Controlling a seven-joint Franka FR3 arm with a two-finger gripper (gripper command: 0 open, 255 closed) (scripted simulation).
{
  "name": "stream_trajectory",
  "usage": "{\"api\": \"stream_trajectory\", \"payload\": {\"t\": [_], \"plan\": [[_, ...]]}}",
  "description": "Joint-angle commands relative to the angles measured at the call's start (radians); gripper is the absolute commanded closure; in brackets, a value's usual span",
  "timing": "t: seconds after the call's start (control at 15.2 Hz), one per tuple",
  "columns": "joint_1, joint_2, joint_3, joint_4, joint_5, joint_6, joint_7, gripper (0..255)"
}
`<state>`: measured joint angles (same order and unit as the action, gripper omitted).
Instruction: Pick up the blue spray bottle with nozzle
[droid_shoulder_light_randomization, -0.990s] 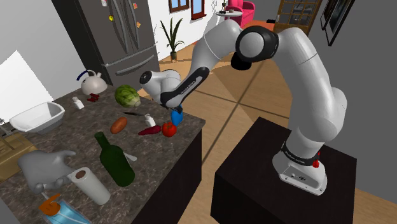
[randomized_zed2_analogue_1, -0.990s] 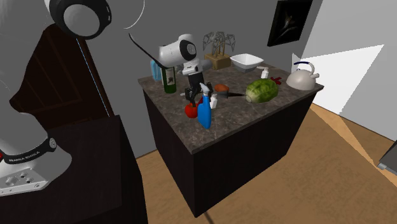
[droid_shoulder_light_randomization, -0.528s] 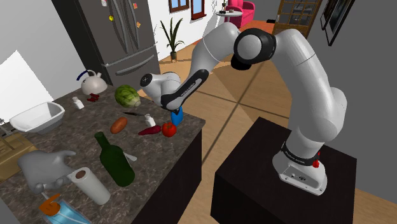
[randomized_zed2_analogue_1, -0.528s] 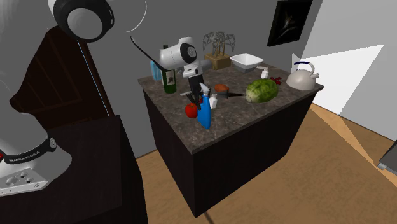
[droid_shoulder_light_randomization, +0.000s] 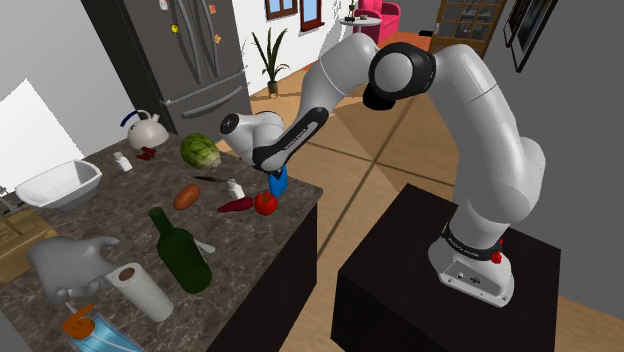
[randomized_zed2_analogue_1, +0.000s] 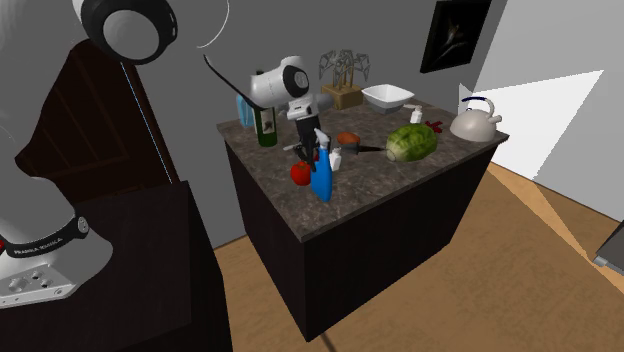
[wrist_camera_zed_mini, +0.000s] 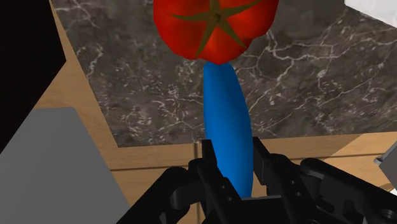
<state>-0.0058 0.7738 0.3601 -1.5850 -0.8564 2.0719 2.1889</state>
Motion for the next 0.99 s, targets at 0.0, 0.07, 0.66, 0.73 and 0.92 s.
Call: {"api": "stream_trajectory", "payload": {"t": [0.0, 0.07, 0.66, 0.73, 0.92], "plan": [[-0.003, -0.016, 0.005, -0.003, 0.008, -0.011, -0.008, 255], [-0.005, -0.025, 0.008, -0.005, 0.012, -0.017, -0.013, 255], [-0.019, -0.101, 0.034, -0.010, 0.053, -0.074, -0.059, 255], [-0.021, -0.109, 0.036, -0.010, 0.057, -0.081, -0.065, 255], [-0.022, -0.118, 0.039, -0.009, 0.062, -0.089, -0.071, 255]]}}
